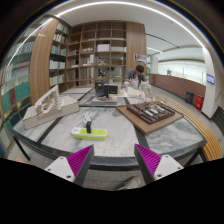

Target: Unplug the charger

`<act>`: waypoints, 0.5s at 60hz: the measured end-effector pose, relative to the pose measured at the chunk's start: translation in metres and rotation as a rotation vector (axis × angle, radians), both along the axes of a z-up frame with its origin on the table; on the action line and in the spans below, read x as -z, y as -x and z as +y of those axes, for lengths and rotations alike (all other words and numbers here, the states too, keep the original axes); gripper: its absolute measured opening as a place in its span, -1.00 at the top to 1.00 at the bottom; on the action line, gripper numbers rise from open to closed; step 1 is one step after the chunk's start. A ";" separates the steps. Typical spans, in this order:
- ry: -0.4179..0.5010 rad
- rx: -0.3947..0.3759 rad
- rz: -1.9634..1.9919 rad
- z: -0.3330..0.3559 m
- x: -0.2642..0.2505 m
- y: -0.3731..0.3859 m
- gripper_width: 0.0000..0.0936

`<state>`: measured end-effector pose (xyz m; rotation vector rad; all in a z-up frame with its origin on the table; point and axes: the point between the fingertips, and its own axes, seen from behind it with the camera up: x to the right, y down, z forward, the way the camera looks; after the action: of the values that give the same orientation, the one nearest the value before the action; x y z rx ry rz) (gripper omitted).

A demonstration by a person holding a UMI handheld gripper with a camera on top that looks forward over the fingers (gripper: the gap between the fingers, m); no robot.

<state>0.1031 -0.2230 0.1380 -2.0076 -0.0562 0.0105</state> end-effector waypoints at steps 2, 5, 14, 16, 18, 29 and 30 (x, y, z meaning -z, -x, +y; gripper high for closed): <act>-0.005 0.011 -0.001 0.004 -0.001 -0.002 -0.80; -0.006 0.016 -0.001 0.019 -0.002 -0.012 -0.79; 0.011 -0.004 0.018 0.063 0.011 -0.011 -0.77; 0.012 -0.014 0.020 0.071 0.016 0.003 -0.76; 0.019 -0.035 0.016 0.082 0.021 0.008 -0.74; 0.040 -0.121 -0.018 0.144 0.060 0.070 -0.68; 0.043 -0.130 -0.019 0.150 0.064 0.076 -0.67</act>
<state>0.0268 -0.0730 0.0743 -2.0442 -0.2003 0.0759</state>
